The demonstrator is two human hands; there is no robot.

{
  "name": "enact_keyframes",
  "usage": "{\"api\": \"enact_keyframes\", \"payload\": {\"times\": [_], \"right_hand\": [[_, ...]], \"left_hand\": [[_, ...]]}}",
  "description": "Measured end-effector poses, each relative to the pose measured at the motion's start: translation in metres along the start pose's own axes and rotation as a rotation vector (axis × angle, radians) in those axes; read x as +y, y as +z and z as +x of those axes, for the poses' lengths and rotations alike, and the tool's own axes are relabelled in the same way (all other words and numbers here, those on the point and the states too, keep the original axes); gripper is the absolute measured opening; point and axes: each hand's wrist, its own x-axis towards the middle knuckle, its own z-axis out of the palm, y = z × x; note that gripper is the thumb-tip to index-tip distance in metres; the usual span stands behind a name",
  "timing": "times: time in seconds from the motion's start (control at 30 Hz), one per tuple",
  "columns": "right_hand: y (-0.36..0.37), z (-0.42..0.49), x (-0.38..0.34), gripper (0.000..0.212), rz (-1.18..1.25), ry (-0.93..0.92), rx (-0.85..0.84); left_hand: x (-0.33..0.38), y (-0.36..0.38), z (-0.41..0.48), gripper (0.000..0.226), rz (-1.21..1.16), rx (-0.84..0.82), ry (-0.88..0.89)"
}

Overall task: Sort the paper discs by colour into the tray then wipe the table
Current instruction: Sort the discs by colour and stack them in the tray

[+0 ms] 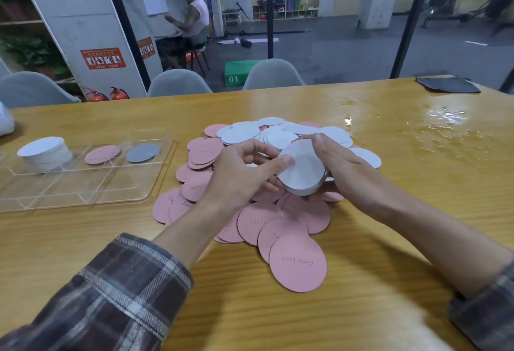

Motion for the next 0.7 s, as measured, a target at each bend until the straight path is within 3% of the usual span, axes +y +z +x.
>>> {"api": "enact_keyframes", "payload": {"times": [0.1, 0.4, 0.5, 0.63, 0.7], "right_hand": [[0.002, -0.002, -0.003, 0.023, -0.044, -0.048, -0.055], [0.001, -0.006, -0.007, 0.023, -0.049, -0.095, -0.108], [-0.002, -0.004, -0.006, 0.021, 0.007, -0.066, -0.086], [-0.007, -0.002, -0.004, 0.022, 0.049, -0.080, -0.029], [-0.008, -0.002, -0.005, 0.023, 0.042, -0.102, -0.018]], "left_hand": [[0.000, 0.002, -0.002, 0.024, -0.036, -0.010, -0.029], [0.000, 0.003, -0.001, 0.030, 0.034, 0.001, -0.045], [0.004, -0.012, 0.009, 0.034, 0.111, 0.079, -0.011], [-0.010, -0.051, 0.023, 0.016, 0.577, 0.287, 0.213], [-0.018, -0.059, 0.025, 0.004, 0.736, 0.243, 0.251]]}}
